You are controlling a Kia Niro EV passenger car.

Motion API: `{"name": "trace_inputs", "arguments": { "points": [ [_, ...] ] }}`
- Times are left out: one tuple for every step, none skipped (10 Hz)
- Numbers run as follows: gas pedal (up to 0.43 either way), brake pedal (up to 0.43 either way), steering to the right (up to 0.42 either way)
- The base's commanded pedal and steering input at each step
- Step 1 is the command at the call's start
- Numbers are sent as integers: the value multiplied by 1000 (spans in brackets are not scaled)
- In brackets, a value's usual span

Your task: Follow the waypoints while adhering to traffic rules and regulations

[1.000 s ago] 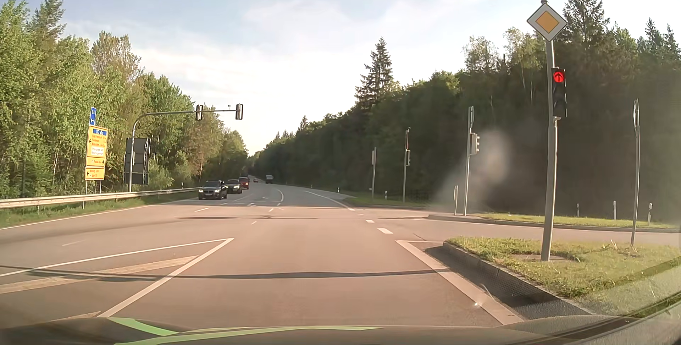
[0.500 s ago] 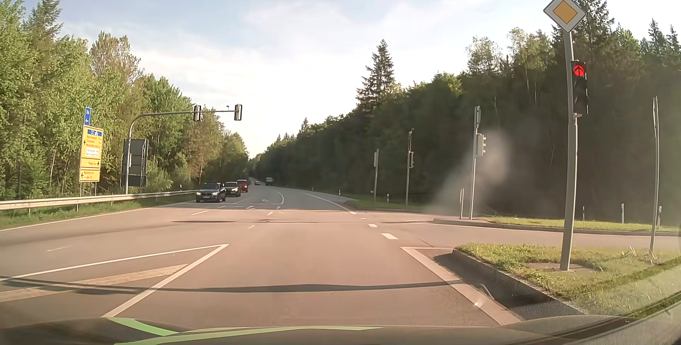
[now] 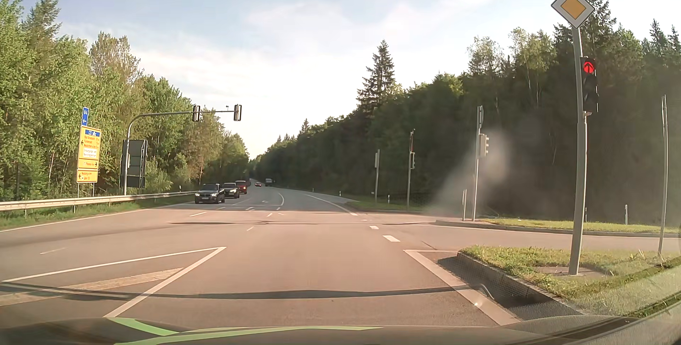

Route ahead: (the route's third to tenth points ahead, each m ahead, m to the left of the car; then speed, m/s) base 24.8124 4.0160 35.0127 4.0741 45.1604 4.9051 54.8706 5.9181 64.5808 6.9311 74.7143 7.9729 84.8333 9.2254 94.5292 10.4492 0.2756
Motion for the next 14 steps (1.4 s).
{"name": "trace_inputs", "arguments": {
  "points": [
    [0, 238, -13],
    [0, 238, -12],
    [0, 238, -12],
    [0, 226, -13],
    [0, 226, -13],
    [0, 250, -13],
    [0, 274, -13],
    [0, 287, -12],
    [0, 287, -12],
    [0, 293, -13],
    [0, 293, -13],
    [0, 293, -12],
    [0, 287, -13],
    [0, 207, -13]
  ]
}}
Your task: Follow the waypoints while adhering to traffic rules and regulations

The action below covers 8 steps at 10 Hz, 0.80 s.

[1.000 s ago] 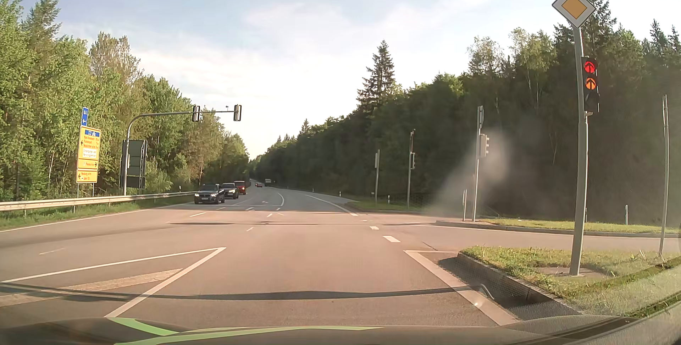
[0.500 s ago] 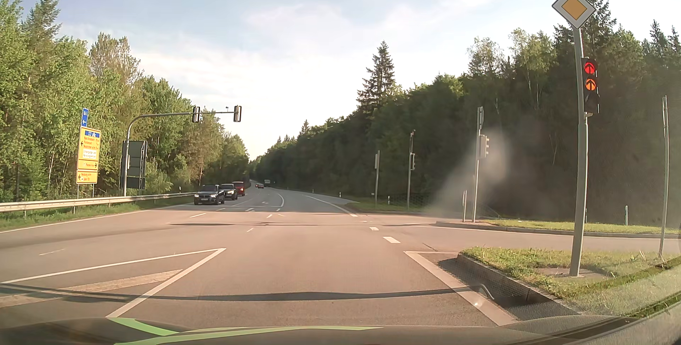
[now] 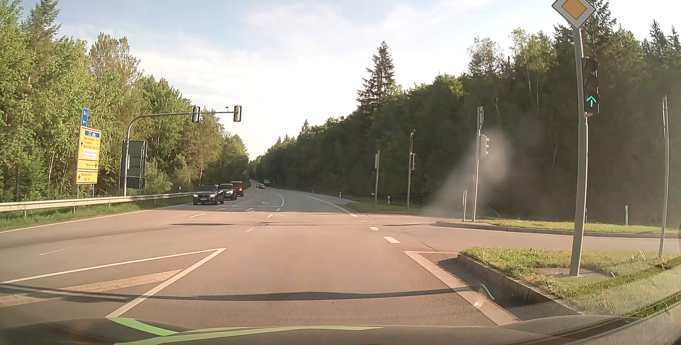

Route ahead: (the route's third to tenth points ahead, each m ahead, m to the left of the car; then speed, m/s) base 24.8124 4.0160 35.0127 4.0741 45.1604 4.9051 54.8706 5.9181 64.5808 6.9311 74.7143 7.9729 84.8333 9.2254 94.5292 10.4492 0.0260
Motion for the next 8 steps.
{"name": "trace_inputs", "arguments": {
  "points": [
    [0, 0, -13],
    [0, 0, -12],
    [0, 0, -13],
    [0, 0, -13],
    [0, 0, -13],
    [39, 0, -13],
    [138, 0, -17],
    [169, 0, -26]
  ]
}}
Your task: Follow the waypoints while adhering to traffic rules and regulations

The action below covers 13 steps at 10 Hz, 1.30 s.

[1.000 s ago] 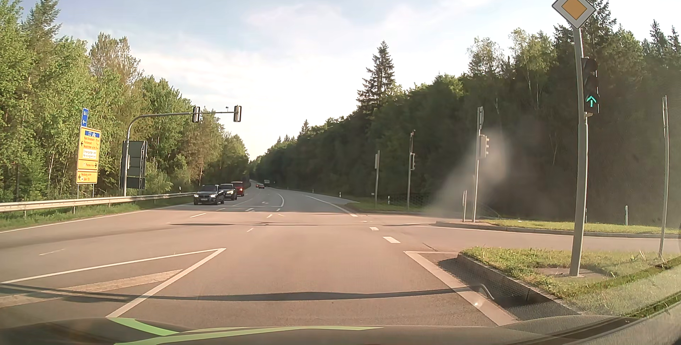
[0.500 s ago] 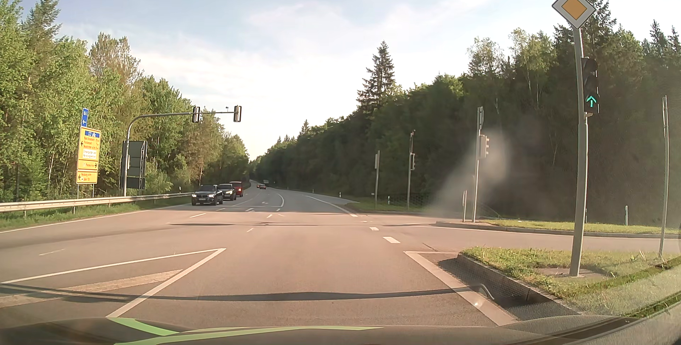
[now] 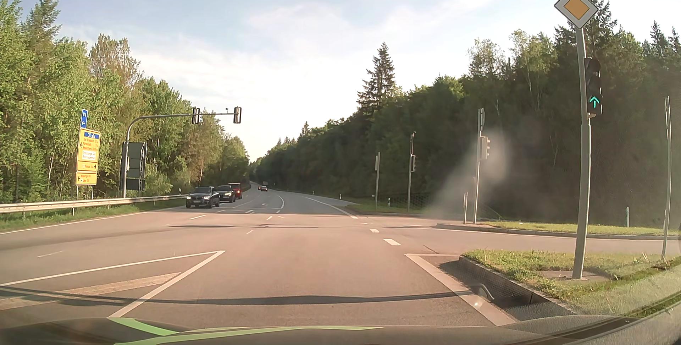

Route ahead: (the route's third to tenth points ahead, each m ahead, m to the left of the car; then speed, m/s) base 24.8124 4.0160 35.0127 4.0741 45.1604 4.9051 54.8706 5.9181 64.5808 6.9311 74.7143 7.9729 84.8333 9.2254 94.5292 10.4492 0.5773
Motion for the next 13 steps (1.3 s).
{"name": "trace_inputs", "arguments": {
  "points": [
    [209, 0, -36],
    [220, 0, -44],
    [228, 0, -51],
    [240, 0, -54],
    [240, 0, -58],
    [248, 0, -62],
    [260, 0, -62],
    [268, 0, -63],
    [280, 0, -62],
    [280, 0, -61],
    [287, 0, -59],
    [287, 0, -58],
    [287, 0, -54]
  ]
}}
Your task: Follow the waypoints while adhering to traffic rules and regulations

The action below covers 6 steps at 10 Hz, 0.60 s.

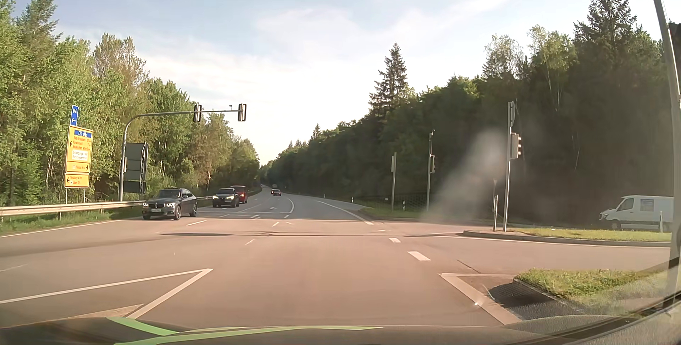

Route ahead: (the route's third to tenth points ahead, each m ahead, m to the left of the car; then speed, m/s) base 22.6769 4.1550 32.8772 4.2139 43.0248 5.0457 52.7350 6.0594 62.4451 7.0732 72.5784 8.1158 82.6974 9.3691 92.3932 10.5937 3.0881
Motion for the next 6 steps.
{"name": "trace_inputs", "arguments": {
  "points": [
    [299, 0, -50],
    [299, 0, -44],
    [299, 0, -39],
    [299, 0, -35],
    [311, 0, -31],
    [311, 0, -26]
  ]
}}
